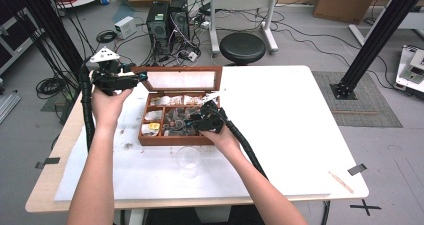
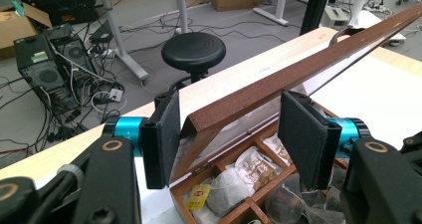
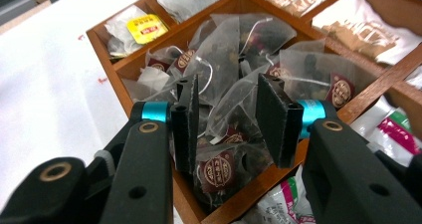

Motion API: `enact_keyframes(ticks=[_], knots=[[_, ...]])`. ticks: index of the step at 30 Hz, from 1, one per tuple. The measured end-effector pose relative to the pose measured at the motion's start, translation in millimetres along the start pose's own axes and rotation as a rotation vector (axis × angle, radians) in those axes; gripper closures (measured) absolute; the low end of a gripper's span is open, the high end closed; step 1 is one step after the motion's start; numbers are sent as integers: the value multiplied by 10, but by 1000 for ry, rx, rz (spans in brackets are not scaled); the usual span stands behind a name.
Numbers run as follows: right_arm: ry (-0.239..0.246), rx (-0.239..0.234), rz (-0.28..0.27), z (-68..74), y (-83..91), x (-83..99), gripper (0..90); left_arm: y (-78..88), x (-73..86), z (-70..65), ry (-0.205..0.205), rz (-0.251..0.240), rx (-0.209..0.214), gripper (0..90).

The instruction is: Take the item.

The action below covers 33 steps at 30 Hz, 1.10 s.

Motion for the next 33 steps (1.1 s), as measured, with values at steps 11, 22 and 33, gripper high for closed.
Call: enact_keyframes(ticks=[11, 22, 33], knots=[[3, 6, 96, 48, -156, 42, 814, -1, -1, -3, -4, 2, -1, 428], [32, 25, 87, 83, -141, 22, 900, 1, 2, -7, -8, 6, -3, 428], [32, 24, 22, 42, 11, -34, 900, 2, 2, -6, -8, 7, -4, 428]])
Point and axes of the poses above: each handheld gripper's, and its own axes: y roughly backward along the jaws, x roughly out of its underside, z roughly to its left, the point moved 9 cm from there along -y, roughly forward along the jaws, and after that the axes turned 15 degrees about z, right-handed, at the moved point
